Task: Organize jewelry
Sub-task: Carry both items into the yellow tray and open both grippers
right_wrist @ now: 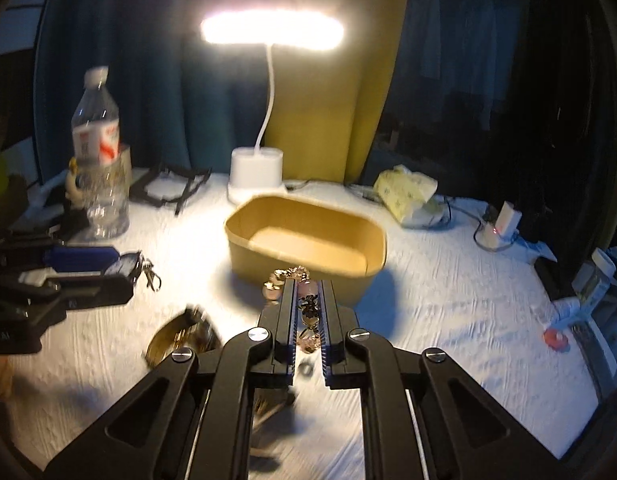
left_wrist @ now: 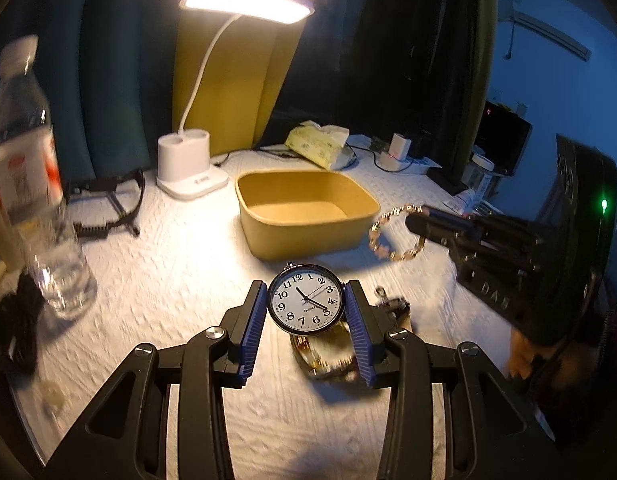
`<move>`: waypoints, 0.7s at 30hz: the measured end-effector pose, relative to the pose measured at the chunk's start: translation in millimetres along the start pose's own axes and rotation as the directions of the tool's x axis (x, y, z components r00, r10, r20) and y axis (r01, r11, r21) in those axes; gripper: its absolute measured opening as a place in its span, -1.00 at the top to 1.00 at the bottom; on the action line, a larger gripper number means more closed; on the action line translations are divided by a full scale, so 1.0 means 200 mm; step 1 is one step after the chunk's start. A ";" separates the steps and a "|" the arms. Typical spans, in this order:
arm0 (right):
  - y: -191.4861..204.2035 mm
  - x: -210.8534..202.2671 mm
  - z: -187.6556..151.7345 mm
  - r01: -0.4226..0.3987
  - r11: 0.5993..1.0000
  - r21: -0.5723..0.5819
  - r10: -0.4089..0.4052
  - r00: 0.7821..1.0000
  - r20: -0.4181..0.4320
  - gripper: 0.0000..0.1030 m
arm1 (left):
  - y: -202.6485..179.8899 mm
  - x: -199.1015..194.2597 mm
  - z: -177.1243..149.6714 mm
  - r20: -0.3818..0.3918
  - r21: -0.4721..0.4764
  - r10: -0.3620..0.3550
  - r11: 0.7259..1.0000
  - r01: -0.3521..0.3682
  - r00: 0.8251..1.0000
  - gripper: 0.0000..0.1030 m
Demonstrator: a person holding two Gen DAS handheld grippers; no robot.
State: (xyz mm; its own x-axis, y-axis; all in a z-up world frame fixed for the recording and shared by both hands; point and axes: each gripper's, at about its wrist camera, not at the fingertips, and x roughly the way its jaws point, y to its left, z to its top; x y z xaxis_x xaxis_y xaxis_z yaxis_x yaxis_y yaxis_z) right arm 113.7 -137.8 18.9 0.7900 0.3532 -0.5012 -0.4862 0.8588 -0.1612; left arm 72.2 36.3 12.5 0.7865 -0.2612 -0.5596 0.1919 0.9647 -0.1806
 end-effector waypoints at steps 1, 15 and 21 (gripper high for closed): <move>-0.02 0.01 0.03 0.001 1.000 -0.003 -0.001 1.000 0.013 0.81 | 0.00 0.00 0.02 0.004 0.004 0.004 1.000 -0.004 1.000 0.18; -0.23 0.42 0.24 -0.057 0.998 0.030 0.057 0.998 0.003 0.80 | 0.06 0.31 0.32 0.018 0.030 0.087 0.996 -0.087 0.996 0.18; -0.29 0.54 0.22 -0.087 0.994 0.063 0.088 0.996 -0.017 0.76 | 0.10 0.46 0.41 -0.008 -0.001 0.088 0.996 -0.088 0.996 0.17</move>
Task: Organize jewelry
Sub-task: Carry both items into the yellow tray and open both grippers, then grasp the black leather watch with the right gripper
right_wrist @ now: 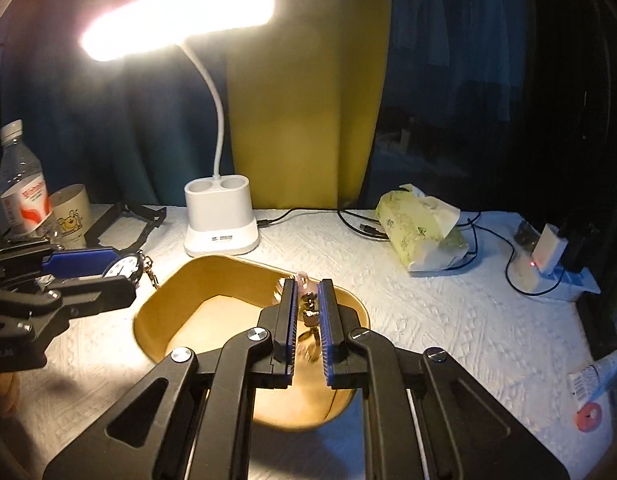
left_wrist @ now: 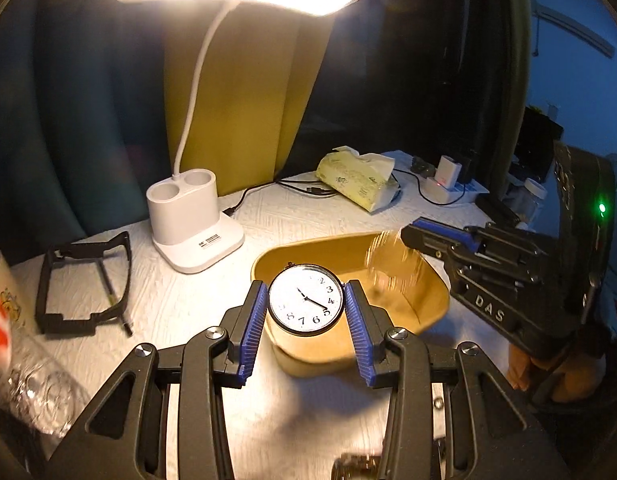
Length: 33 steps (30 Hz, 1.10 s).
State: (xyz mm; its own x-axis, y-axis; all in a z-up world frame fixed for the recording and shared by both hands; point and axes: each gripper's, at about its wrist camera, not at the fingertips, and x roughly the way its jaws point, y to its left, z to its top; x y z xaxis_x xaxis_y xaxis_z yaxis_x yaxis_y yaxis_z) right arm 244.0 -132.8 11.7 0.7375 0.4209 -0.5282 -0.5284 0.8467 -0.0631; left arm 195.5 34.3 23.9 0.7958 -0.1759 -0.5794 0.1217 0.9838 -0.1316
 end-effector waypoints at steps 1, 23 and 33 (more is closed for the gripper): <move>-0.01 0.01 0.00 -0.005 1.000 0.006 0.005 1.000 0.002 0.68 | 0.00 0.02 0.01 -0.002 -0.001 0.004 1.000 -0.004 1.000 0.17; -0.04 -0.21 -0.07 0.038 0.999 0.023 -0.039 0.998 0.042 -0.06 | -0.01 0.03 0.00 -0.039 -0.060 -0.003 0.998 0.001 0.999 -0.10; 0.10 -0.40 -0.22 0.070 0.997 0.013 -0.070 0.998 0.005 -0.06 | -0.02 -0.21 -0.14 -0.001 -0.068 -0.019 0.998 0.019 1.000 -0.11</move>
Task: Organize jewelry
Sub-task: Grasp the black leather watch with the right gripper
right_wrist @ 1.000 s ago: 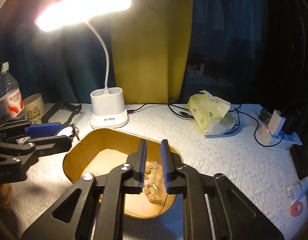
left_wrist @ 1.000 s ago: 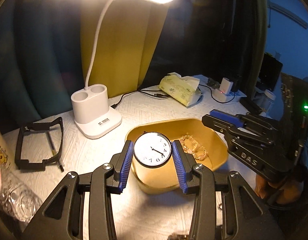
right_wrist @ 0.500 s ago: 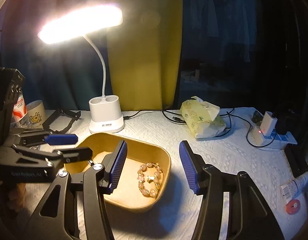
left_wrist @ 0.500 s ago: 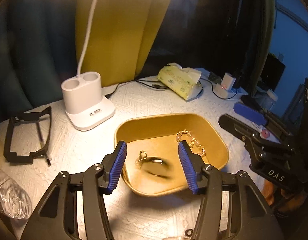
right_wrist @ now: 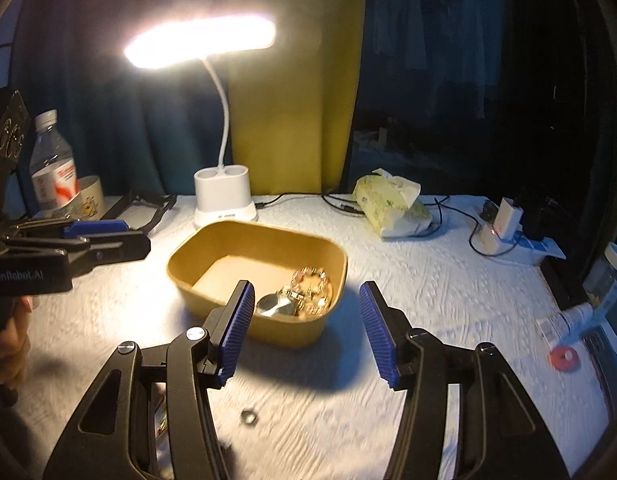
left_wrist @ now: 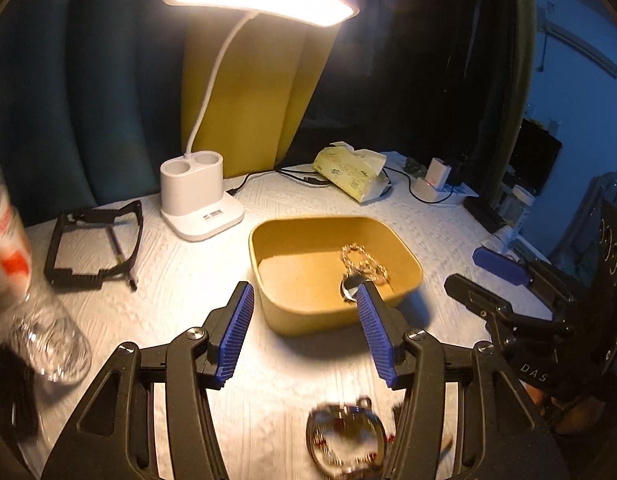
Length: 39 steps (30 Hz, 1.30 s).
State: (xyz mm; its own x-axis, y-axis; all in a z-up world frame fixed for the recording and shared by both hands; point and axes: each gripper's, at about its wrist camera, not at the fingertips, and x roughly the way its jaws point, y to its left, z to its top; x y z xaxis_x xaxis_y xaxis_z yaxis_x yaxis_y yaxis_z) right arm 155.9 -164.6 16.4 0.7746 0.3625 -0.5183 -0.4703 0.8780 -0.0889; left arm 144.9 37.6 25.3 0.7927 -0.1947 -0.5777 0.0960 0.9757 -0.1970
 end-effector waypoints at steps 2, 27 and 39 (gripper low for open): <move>0.03 -0.03 -0.04 0.003 1.000 -0.001 -0.003 1.000 -0.010 -0.06 | 0.00 -0.03 -0.03 -0.002 0.001 -0.004 1.000 0.004 1.000 -0.11; 0.27 0.02 -0.32 -0.069 0.996 0.057 0.080 0.973 -0.218 -0.06 | 0.14 -0.22 -0.38 0.035 -0.056 0.043 0.998 -0.041 0.998 -0.11; 0.29 0.03 -0.34 -0.081 0.994 0.069 0.094 0.970 -0.222 0.24 | 0.15 -0.20 -0.40 0.032 -0.055 0.037 0.998 -0.036 0.999 -0.11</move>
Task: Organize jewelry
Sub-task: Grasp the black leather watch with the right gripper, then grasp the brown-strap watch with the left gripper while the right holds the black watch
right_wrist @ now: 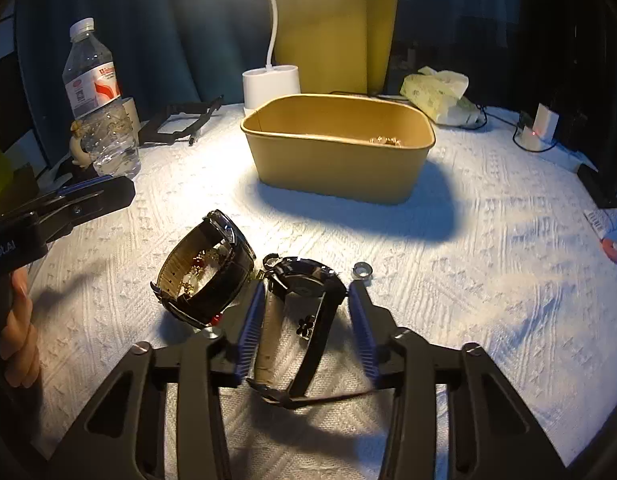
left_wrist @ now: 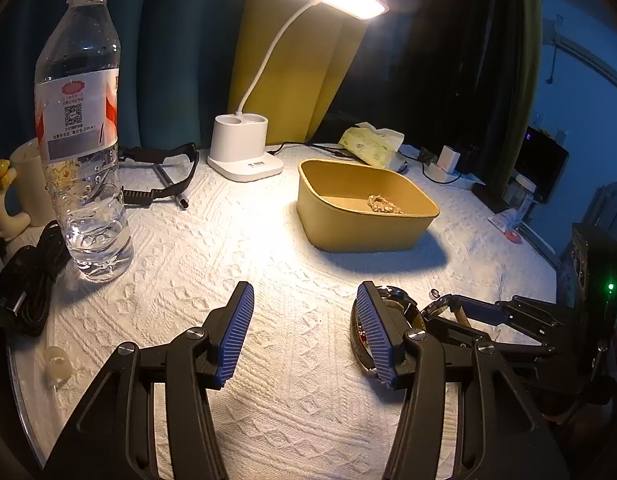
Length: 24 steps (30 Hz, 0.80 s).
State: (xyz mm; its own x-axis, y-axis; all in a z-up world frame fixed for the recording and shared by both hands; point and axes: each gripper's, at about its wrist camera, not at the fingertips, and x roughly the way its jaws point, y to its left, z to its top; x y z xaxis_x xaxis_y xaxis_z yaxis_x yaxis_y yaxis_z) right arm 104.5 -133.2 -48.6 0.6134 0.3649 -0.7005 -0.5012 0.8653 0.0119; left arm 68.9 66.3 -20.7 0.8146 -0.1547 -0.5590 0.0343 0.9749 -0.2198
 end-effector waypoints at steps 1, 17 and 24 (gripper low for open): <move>0.00 -0.01 0.00 -0.009 1.000 0.005 0.009 1.000 0.007 0.26 | 0.00 0.00 0.00 0.001 0.001 -0.001 1.000 0.001 1.000 -0.10; -0.19 -0.19 -0.03 -0.057 0.995 0.078 0.046 0.989 0.142 0.28 | -0.17 0.07 0.01 -0.024 0.032 -0.047 0.998 0.048 0.999 -0.11; -0.30 -0.22 -0.05 -0.088 0.991 0.103 0.069 0.983 0.172 0.28 | -0.23 0.22 0.00 -0.132 0.037 -0.040 0.998 0.046 0.990 -0.17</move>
State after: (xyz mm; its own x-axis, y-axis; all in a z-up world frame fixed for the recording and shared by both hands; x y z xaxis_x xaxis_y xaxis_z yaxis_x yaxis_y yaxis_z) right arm 101.3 -205.0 -25.4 0.6733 0.4776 -0.5645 -0.4875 0.8607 0.1468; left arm 103.8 14.8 -34.6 0.7290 -0.2136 -0.6503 0.0928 0.9721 -0.2152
